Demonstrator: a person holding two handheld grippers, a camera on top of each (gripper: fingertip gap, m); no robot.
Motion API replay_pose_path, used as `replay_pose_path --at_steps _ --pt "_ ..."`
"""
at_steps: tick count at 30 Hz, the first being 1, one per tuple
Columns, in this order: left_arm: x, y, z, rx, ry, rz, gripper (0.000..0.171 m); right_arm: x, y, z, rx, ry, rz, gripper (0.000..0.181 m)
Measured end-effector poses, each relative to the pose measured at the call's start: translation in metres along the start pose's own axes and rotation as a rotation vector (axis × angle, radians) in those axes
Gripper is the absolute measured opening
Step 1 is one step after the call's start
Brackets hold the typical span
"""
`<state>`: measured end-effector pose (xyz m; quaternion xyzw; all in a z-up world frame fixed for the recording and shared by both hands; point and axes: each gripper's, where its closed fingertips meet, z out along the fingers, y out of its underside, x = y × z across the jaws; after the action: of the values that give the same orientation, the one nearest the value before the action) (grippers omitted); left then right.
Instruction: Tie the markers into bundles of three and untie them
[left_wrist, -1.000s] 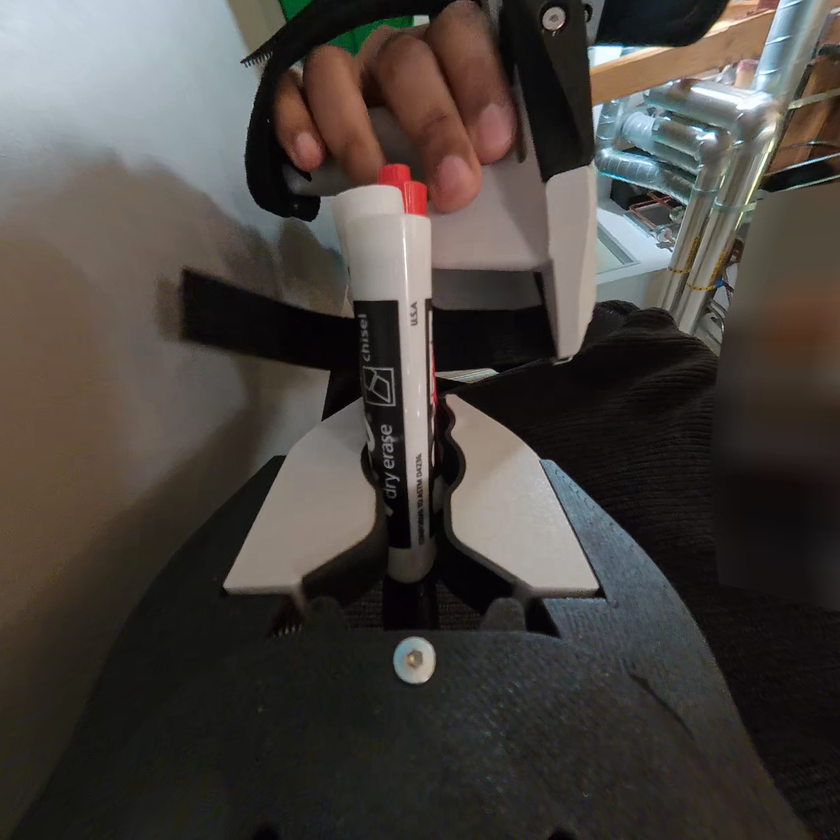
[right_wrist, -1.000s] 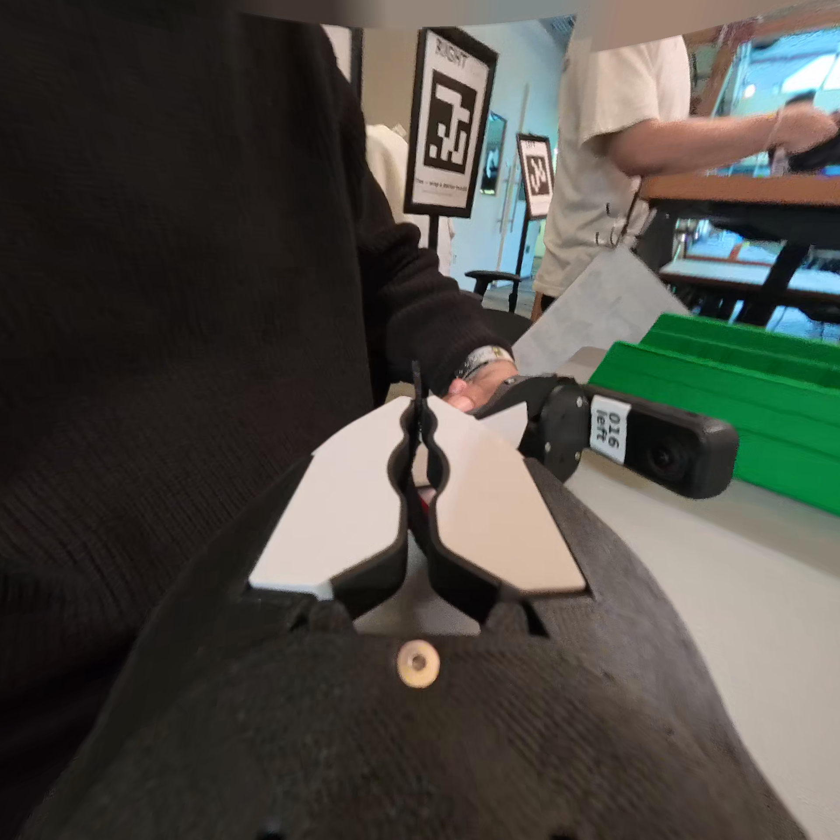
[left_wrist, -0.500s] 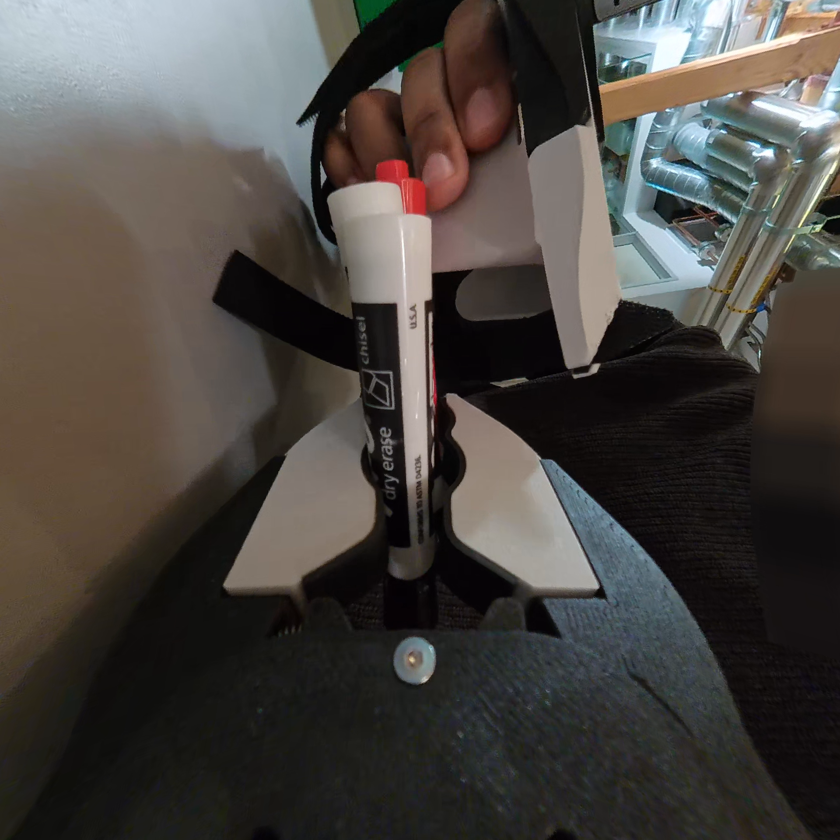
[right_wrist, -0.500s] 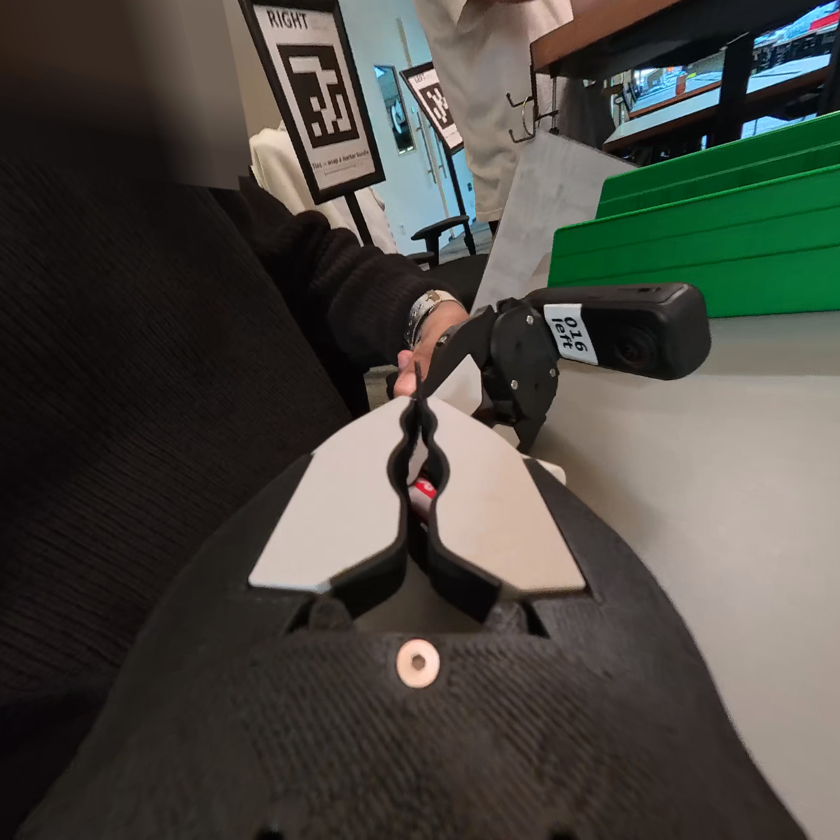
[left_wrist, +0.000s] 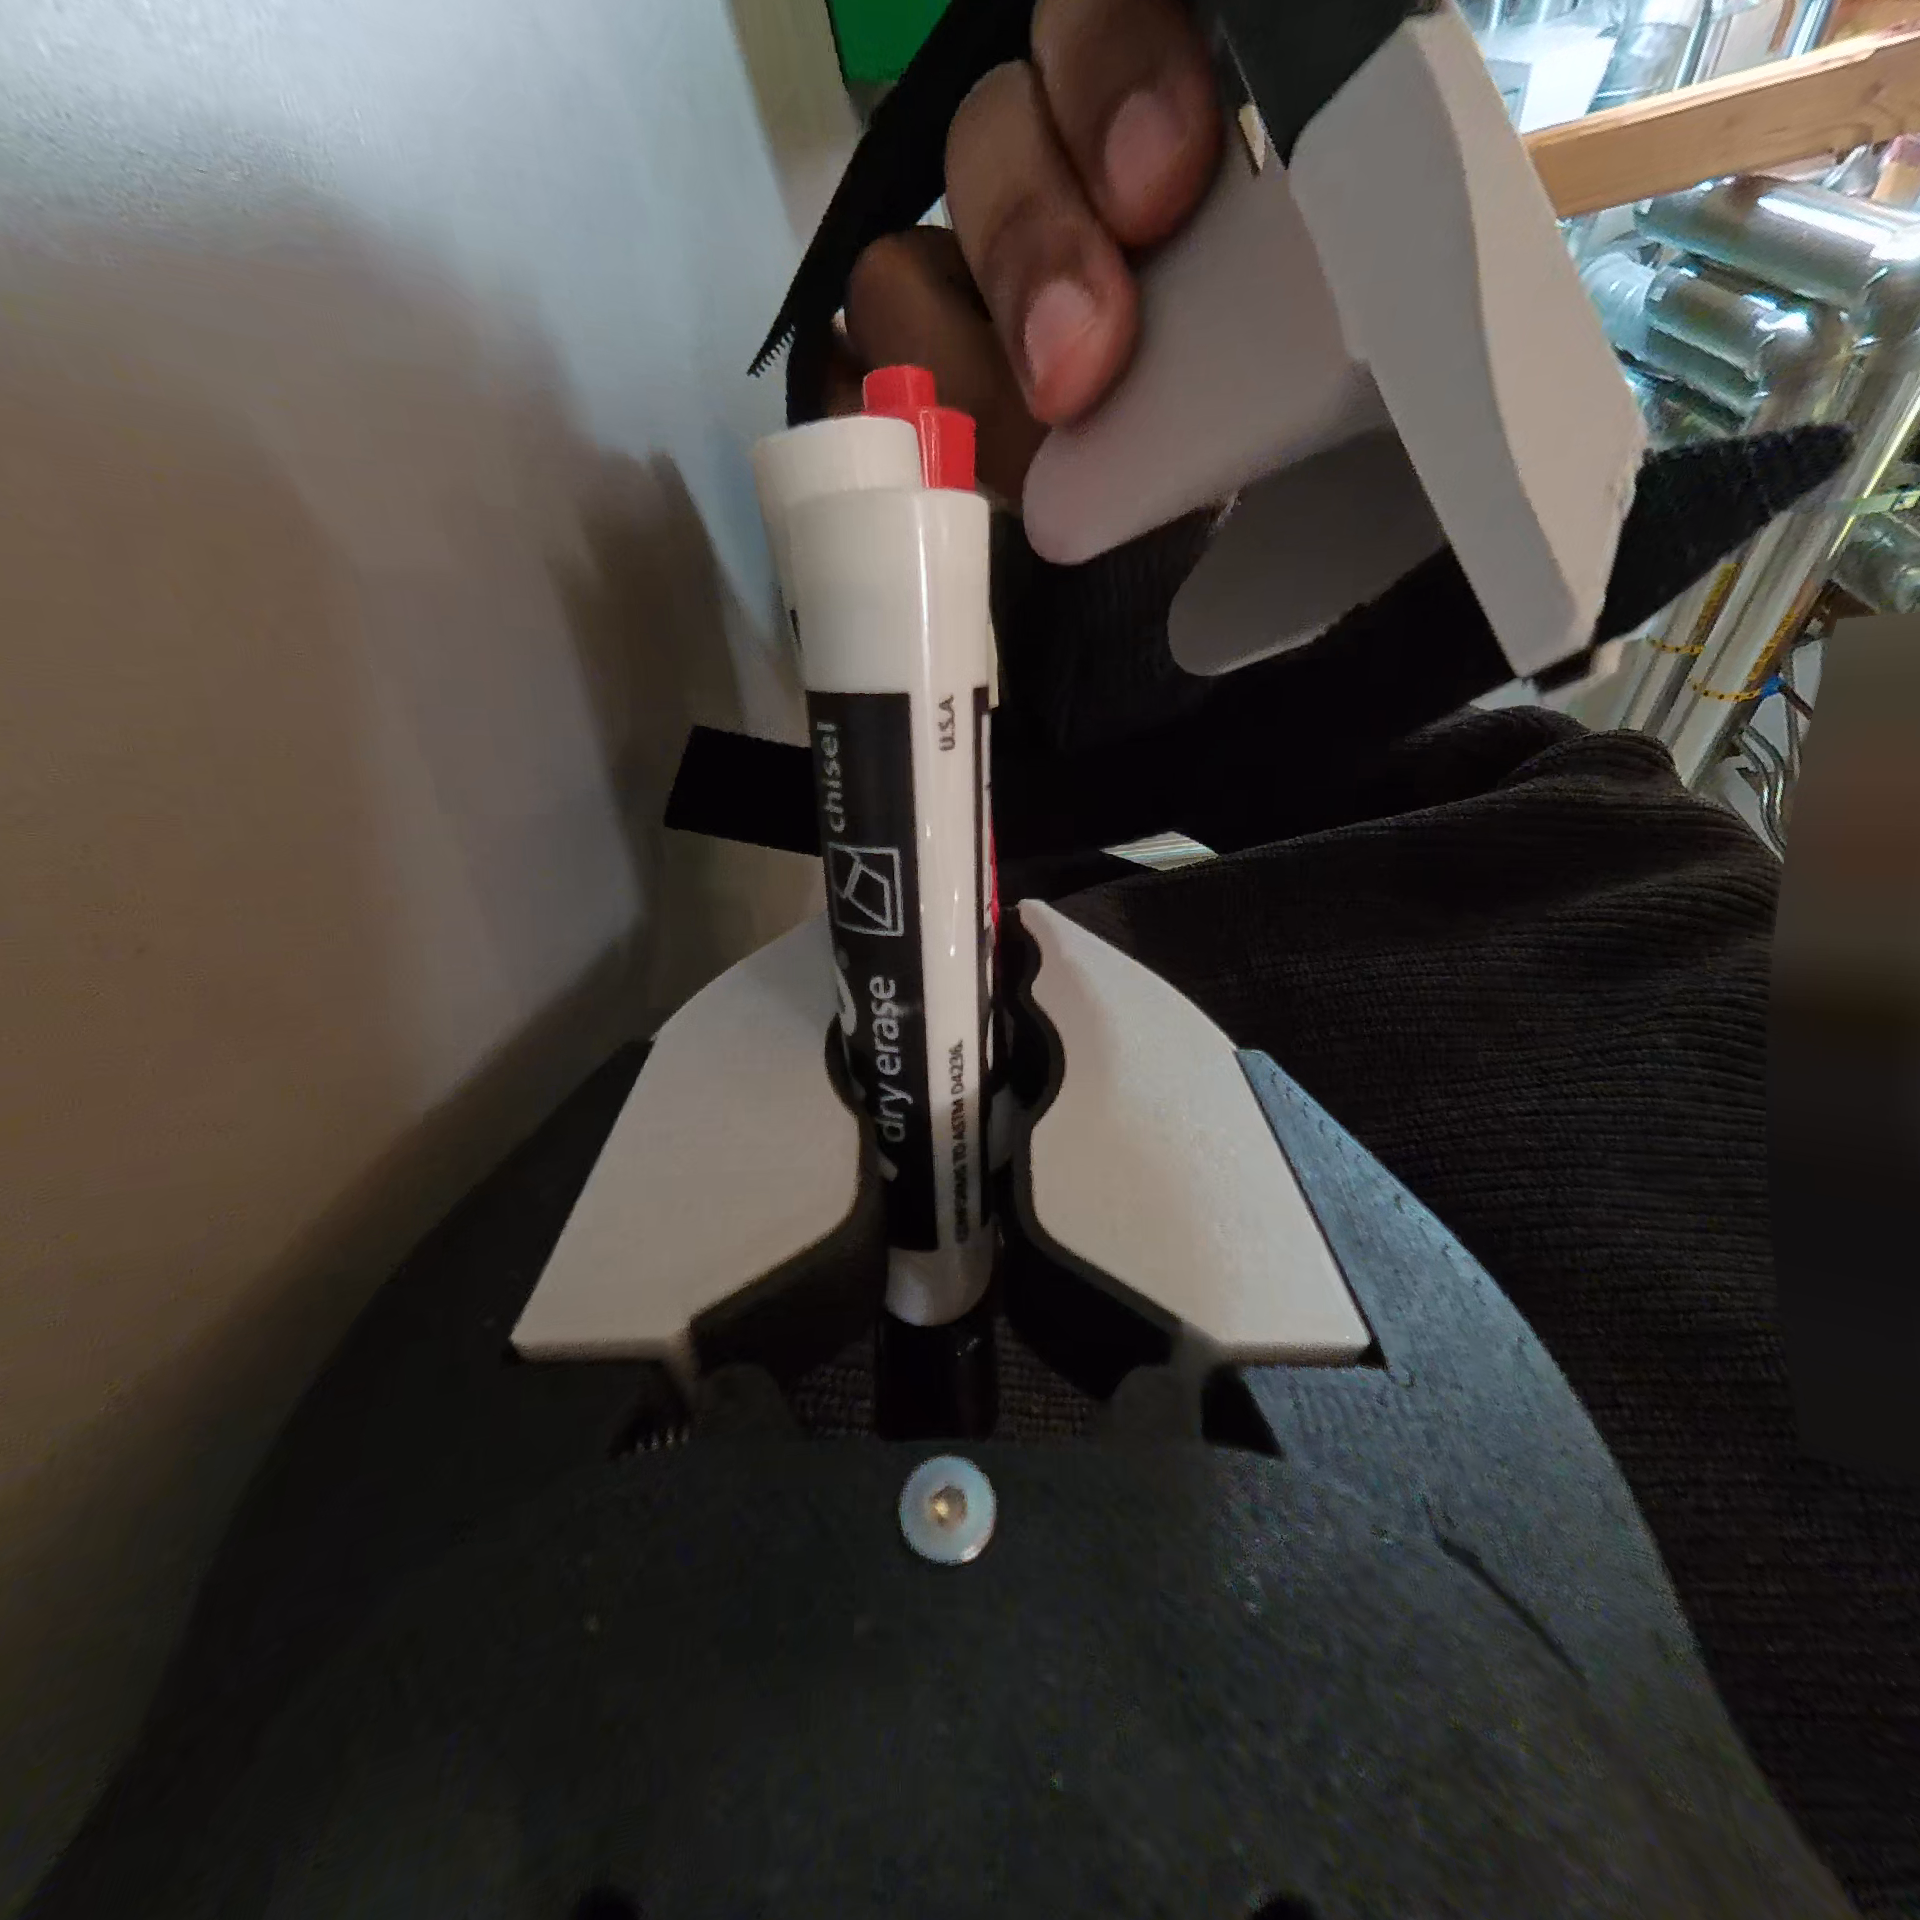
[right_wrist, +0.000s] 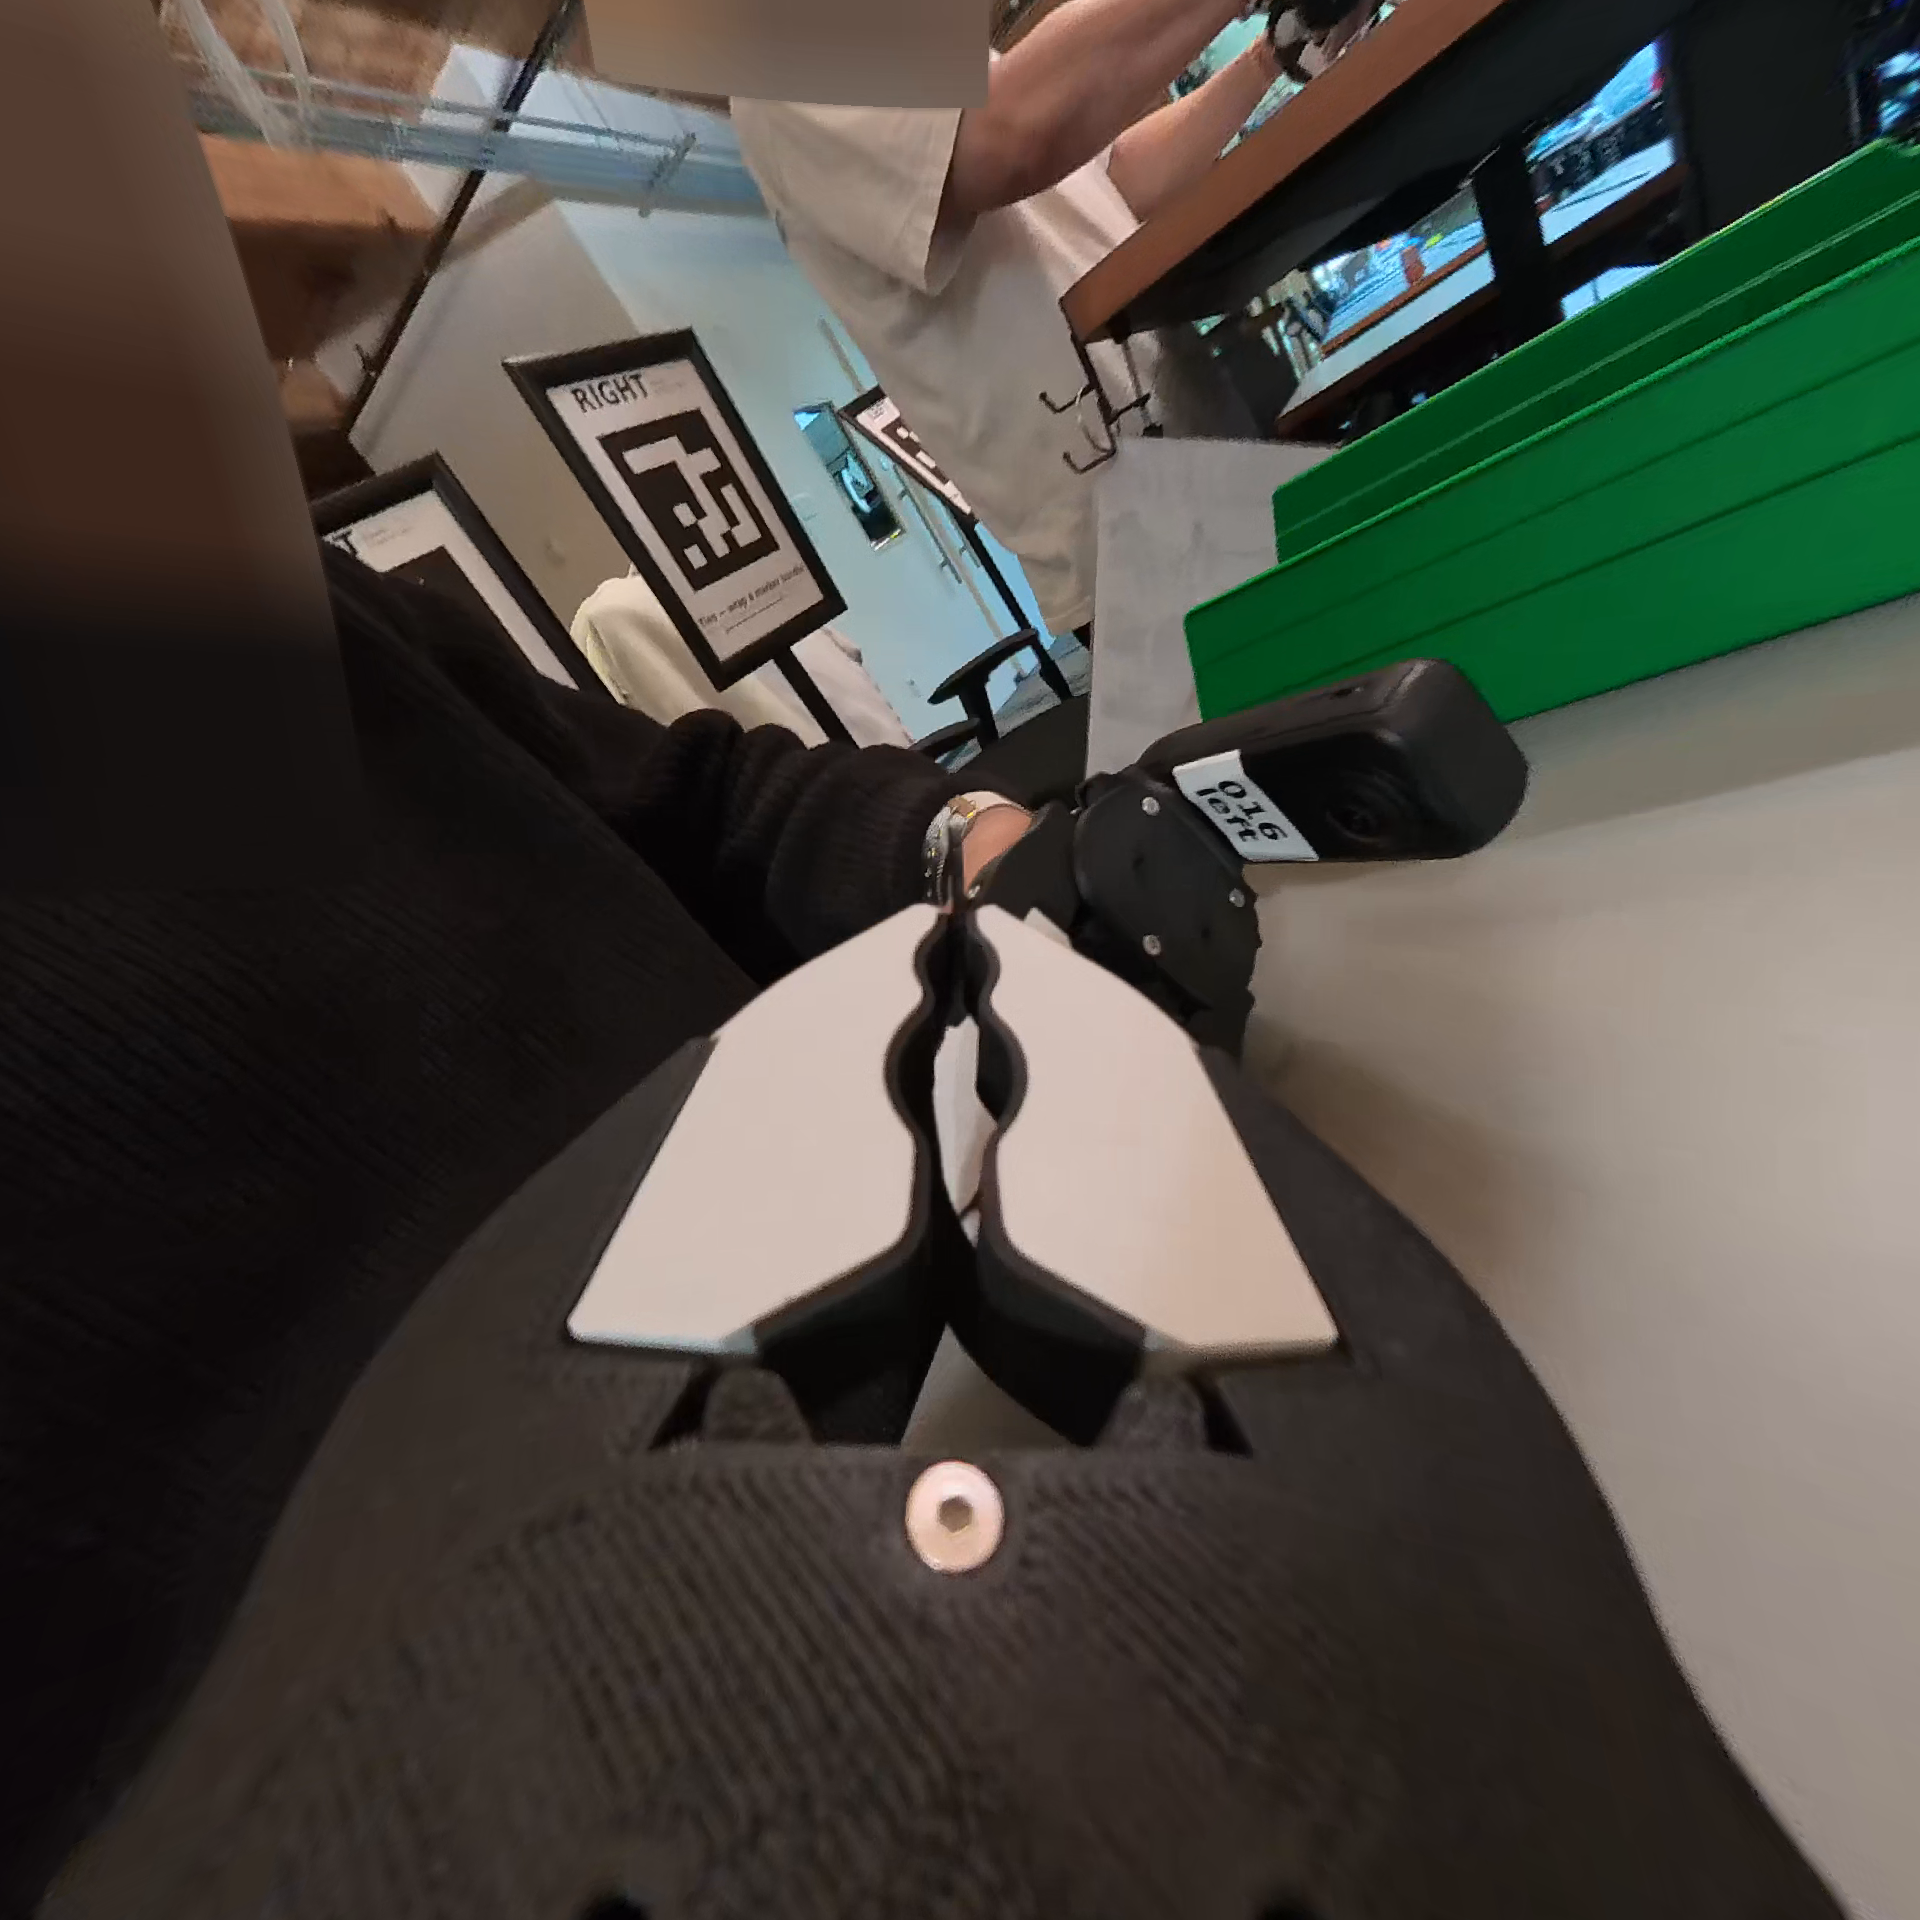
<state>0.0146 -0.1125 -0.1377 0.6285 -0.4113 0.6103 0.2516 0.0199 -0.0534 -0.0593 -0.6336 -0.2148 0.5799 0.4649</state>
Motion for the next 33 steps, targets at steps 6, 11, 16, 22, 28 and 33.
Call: replay_pose_path --at_steps 6,11,16,22,28,33 --pt "0.000 0.008 0.004 -0.047 -0.001 0.003 0.020 0.004 -0.002 -0.002 -0.005 0.024 0.015 0.001" --pt "0.002 0.012 0.006 -0.072 0.009 0.013 0.020 0.001 0.002 0.005 -0.061 0.015 0.003 0.002" --pt "0.006 0.020 0.010 -0.124 0.027 0.033 0.020 0.001 0.008 0.010 -0.169 0.019 -0.094 0.002" --pt "0.014 0.027 0.015 -0.164 0.063 0.062 0.020 -0.005 0.013 0.013 -0.225 -0.093 -0.205 0.002" --pt "0.016 0.024 0.014 -0.147 0.078 0.061 0.020 0.009 0.012 0.015 -0.207 -0.077 -0.148 0.005" --pt "0.017 0.024 0.014 -0.147 0.081 0.062 0.020 0.009 0.008 0.020 -0.198 -0.094 -0.114 0.010"
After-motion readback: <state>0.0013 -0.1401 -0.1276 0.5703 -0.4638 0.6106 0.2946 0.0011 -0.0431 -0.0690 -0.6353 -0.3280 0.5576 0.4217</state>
